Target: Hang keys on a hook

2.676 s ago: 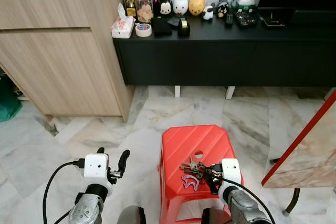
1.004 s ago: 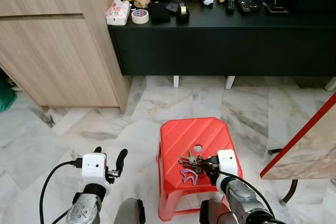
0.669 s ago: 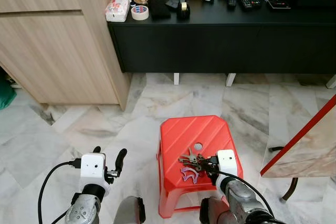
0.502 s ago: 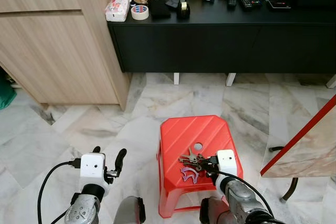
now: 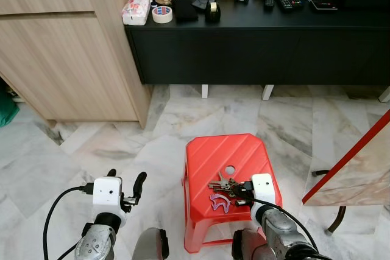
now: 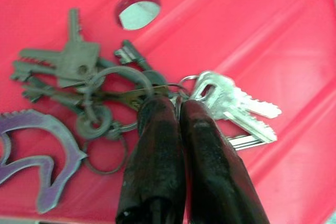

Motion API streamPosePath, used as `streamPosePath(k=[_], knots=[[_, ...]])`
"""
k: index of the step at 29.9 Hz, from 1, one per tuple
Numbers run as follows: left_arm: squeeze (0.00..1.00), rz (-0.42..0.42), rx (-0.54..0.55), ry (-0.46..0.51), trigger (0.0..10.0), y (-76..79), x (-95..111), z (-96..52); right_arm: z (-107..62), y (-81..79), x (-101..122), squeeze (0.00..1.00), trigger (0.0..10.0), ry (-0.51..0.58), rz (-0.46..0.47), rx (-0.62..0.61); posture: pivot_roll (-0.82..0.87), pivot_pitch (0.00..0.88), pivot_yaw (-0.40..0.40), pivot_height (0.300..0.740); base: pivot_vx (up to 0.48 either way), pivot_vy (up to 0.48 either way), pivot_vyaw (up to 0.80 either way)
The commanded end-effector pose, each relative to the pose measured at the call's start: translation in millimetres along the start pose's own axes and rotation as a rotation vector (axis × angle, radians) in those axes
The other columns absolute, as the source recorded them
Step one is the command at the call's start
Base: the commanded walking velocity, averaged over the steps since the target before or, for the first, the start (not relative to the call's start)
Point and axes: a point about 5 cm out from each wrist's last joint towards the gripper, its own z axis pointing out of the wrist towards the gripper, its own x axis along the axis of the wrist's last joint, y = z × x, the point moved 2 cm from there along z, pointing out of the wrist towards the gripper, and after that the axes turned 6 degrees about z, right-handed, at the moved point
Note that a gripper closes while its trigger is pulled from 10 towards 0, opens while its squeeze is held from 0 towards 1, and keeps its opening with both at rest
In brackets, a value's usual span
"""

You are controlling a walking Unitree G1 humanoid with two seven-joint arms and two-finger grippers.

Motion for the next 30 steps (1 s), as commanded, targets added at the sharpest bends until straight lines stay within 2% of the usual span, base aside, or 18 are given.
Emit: streamPosePath(k=[1, 9, 15, 28, 30], knots=[[0.00, 0.013, -0.010, -0.035, 10.0, -0.7, -7, -1.2, -0.2, 3.9, 2, 0.00, 0.0, 0.010, 0.012, -0.020, 0.08, 0.124, -0.001, 0.630, 0.000, 0.000, 0.00], [0.00, 0.013, -0.009, -0.035, 10.0, -1.3, -8, 2.6, -0.4, 10.1, 15, 0.00, 0.0, 0.085, 0.046, -0.043, 0.07, 0.097, -0.003, 0.630, 0.000, 0.000, 0.00], [0.00, 0.011, -0.005, -0.035, 10.0, -1.8, -9, 9.5, -3.9, 18.0, 27, 0.00, 0.0, 0.189, 0.093, -0.051, 0.05, 0.071, -0.008, 0.630, 0.000, 0.000, 0.00], [0.00, 0.012, -0.001, -0.041, 10.0, -2.2, -14, 16.9, -10.5, 12.0, 47, 0.00, 0.0, 0.361, 0.122, -0.005, 0.03, 0.042, -0.013, 0.630, 0.000, 0.000, 0.00], [0.00, 0.011, 0.002, -0.043, 10.0, -2.3, -16, 19.3, -15.9, 14.9, 56, 0.00, 0.0, 0.429, 0.125, -0.007, 0.02, 0.033, -0.015, 0.630, 0.000, 0.000, 0.00]])
